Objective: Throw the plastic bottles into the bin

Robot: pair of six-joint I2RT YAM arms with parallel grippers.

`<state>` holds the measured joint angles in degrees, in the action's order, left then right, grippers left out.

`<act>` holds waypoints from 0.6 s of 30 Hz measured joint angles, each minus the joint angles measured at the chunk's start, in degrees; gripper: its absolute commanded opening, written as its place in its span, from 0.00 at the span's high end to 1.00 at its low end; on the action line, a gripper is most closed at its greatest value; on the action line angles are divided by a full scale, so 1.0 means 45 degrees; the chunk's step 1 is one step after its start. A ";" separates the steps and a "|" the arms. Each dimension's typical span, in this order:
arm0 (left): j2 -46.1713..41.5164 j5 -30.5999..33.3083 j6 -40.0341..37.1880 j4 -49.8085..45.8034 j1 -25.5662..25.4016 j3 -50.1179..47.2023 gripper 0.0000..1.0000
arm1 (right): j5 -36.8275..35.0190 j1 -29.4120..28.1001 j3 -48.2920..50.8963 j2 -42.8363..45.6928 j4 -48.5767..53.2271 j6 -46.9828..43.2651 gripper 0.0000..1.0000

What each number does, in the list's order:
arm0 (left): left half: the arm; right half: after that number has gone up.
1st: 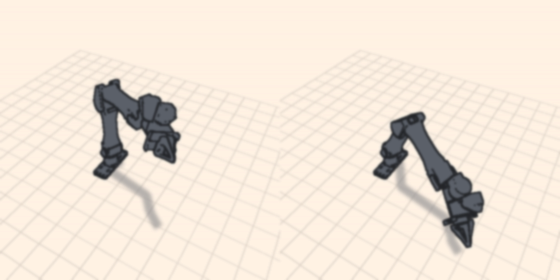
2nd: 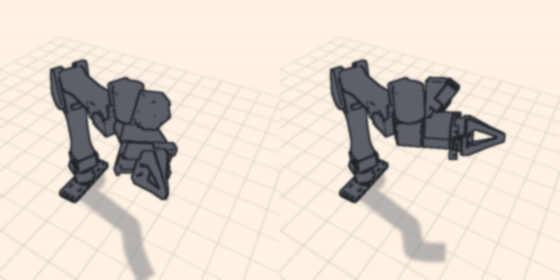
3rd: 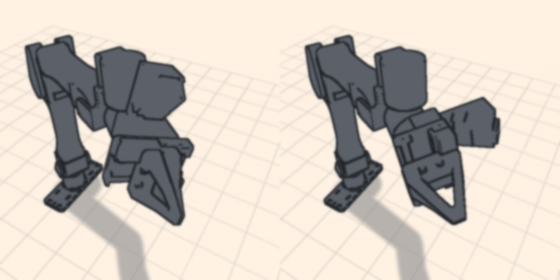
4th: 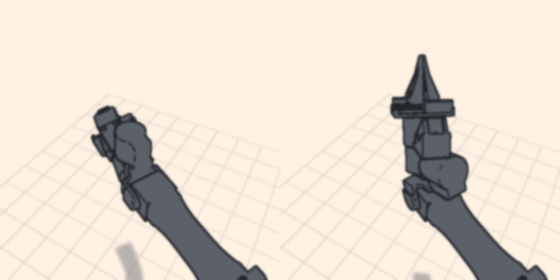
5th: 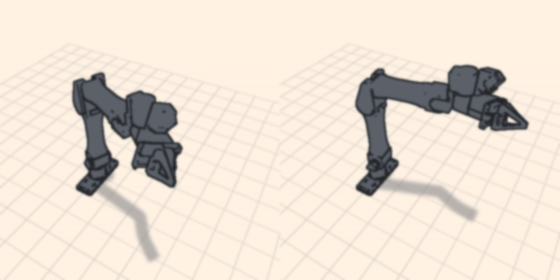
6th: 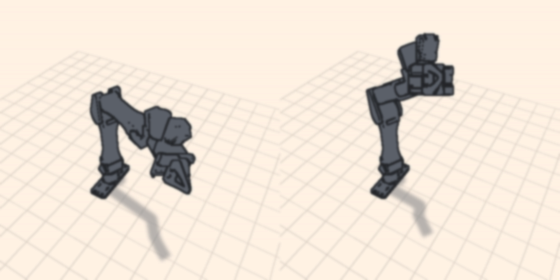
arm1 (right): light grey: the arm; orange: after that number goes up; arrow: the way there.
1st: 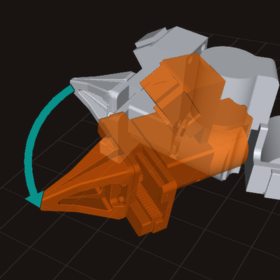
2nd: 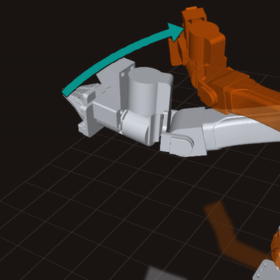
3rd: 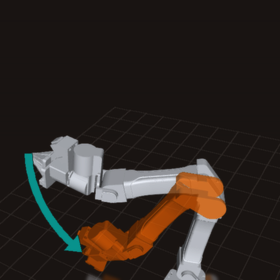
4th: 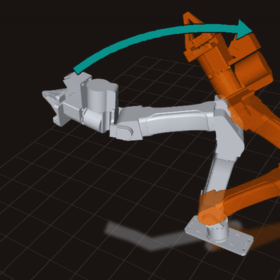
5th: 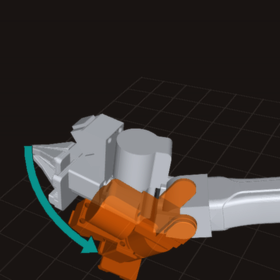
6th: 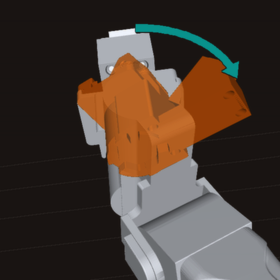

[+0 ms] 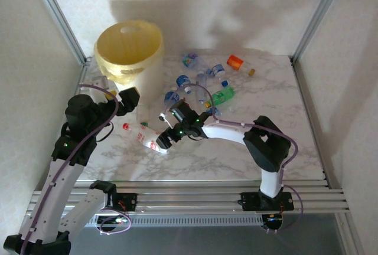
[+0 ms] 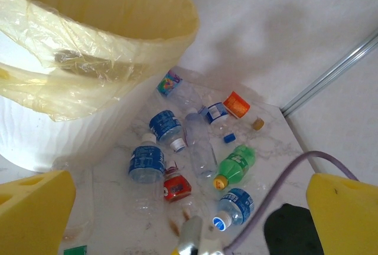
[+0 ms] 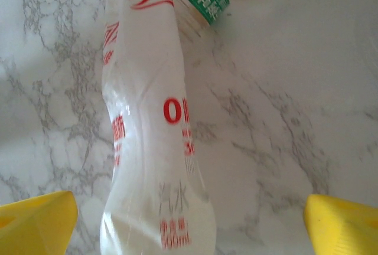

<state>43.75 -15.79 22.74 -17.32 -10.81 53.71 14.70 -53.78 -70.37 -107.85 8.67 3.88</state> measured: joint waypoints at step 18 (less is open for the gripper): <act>-0.0238 0.0010 0.0000 -0.0146 0.0000 -0.0049 0.00 | 0.0262 -0.0583 -0.1224 -0.2035 0.0476 -0.0495 0.24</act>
<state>42.68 -15.75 22.74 -17.98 -10.81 53.49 15.88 -56.40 -75.88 -117.01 10.81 1.65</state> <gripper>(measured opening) 0.994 0.810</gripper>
